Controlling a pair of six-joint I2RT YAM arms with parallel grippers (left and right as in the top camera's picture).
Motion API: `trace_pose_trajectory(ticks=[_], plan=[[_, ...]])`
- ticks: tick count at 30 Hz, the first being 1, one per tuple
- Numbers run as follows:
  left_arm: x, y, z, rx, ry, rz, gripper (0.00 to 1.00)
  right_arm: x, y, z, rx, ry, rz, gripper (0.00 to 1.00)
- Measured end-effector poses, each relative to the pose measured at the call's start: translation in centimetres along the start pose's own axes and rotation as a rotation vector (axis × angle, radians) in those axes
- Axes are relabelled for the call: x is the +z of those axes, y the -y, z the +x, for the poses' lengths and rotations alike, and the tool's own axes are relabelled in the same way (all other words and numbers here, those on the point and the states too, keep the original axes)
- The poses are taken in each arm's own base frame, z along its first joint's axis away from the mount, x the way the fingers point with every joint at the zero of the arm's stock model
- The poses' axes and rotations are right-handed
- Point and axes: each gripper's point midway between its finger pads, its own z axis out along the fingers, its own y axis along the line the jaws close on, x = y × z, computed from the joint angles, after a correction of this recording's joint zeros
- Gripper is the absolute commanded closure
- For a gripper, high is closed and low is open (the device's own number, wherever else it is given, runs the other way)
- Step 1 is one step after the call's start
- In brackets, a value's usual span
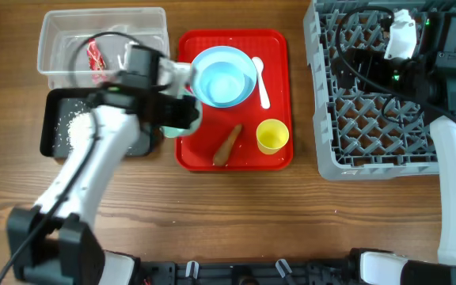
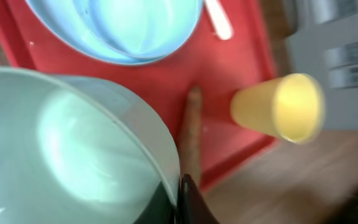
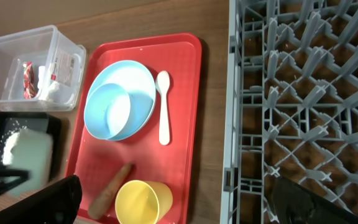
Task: Sort waste into correct bins and load items into the dishwasher rack
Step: 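Return the green bowl to the red tray with the left gripper, then grasp the orange sausage on the red tray with the left gripper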
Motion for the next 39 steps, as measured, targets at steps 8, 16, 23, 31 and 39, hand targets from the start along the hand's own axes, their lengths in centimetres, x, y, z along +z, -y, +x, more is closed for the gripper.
trace_pose_trajectory(ticks=[8,16,23,31,39], plan=[[7.8,1.1,1.3,0.138,-0.09,-0.196,0.96,0.0,0.0,0.0,0.003,0.0,0.0,0.0],[8.5,1.9,3.3,0.162,-0.166,-0.221,0.64,0.0,0.0,0.0,0.003,0.0,0.0,0.0],[8.4,1.7,3.3,0.154,-0.164,-0.232,0.41,0.0,0.0,0.0,0.005,0.001,0.0,0.0],[8.2,1.8,2.8,0.136,-0.14,-0.23,0.37,0.0,-0.6,-0.2,0.0,0.009,-0.03,0.0],[4.3,2.5,-0.8,0.067,0.001,-0.204,0.3,1.8,-6.7,0.8,-0.075,-0.026,-0.115,0.0]])
